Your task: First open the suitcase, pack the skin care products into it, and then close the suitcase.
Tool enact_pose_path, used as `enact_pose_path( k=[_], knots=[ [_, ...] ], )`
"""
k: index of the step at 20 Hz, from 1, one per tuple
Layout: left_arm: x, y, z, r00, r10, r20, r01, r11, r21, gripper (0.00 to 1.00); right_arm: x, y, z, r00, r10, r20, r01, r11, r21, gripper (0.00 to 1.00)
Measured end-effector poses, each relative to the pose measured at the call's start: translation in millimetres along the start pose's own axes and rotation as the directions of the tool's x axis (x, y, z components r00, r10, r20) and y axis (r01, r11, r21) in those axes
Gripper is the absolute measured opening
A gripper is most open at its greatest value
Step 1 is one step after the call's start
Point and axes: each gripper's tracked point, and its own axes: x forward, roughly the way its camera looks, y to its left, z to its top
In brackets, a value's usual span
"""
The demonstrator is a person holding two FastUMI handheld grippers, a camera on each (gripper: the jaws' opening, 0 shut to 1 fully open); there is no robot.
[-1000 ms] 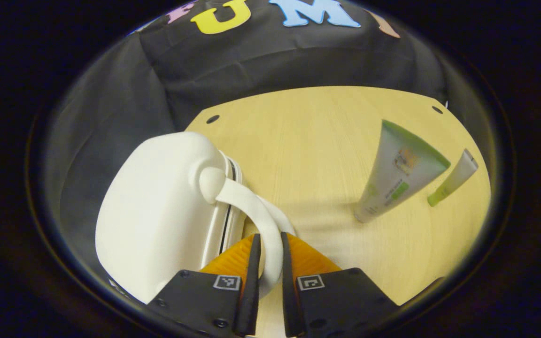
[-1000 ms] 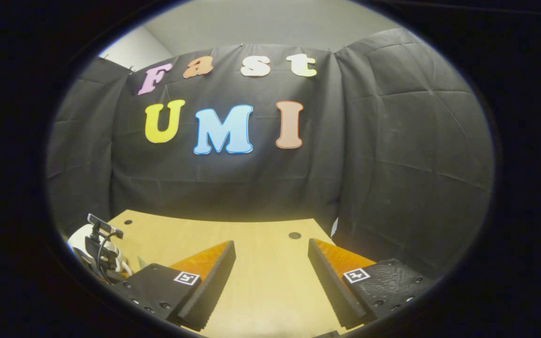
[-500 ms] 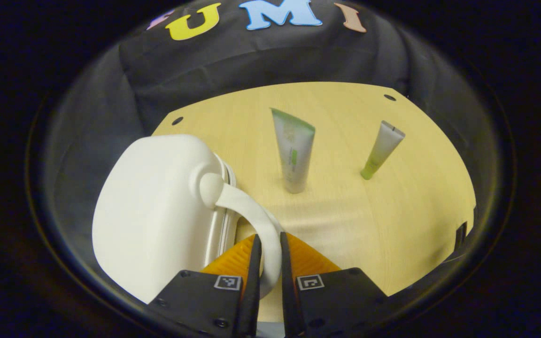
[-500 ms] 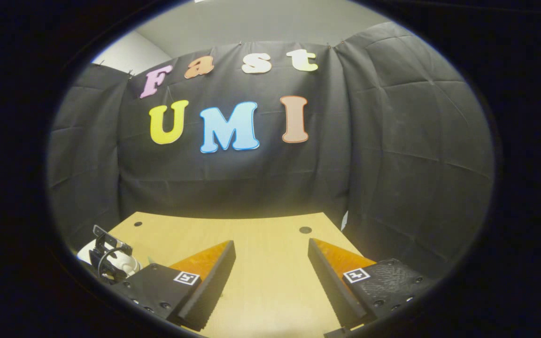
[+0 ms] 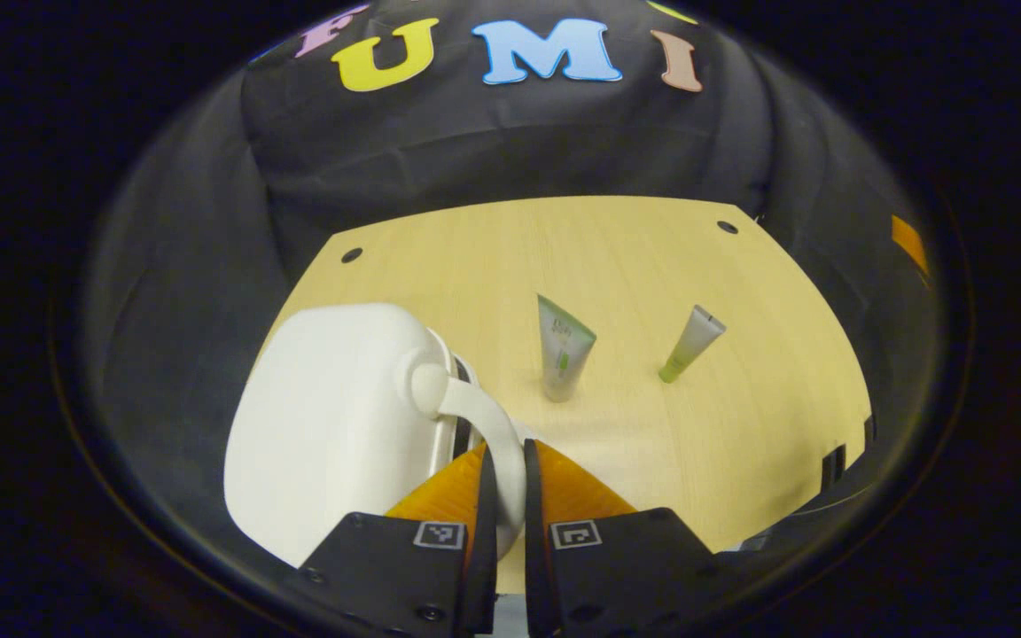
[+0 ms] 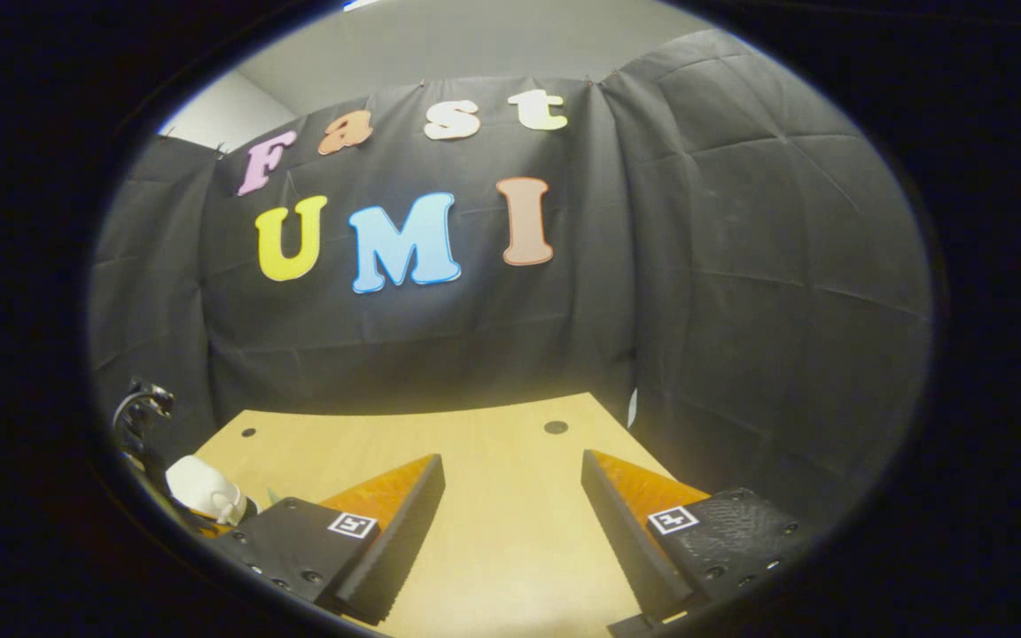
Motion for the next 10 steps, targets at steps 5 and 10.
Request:
enact_pose_path(
  k=[5,10],
  knots=[
    [-49.7,47.5,43.3,0.994,0.078,0.07,-0.08,0.997,0.023,0.21,0.1,-4.3,-9.2,1.0,0.007,-0.019,-0.007,1.0,-0.001,0.94],
    [-89.0,116.8,85.3,0.967,0.204,0.154,-0.208,0.978,0.011,0.21,2.7,-10.2,-13.4,1.0,0.002,-0.029,-0.001,1.0,0.009,0.94]
  ],
)
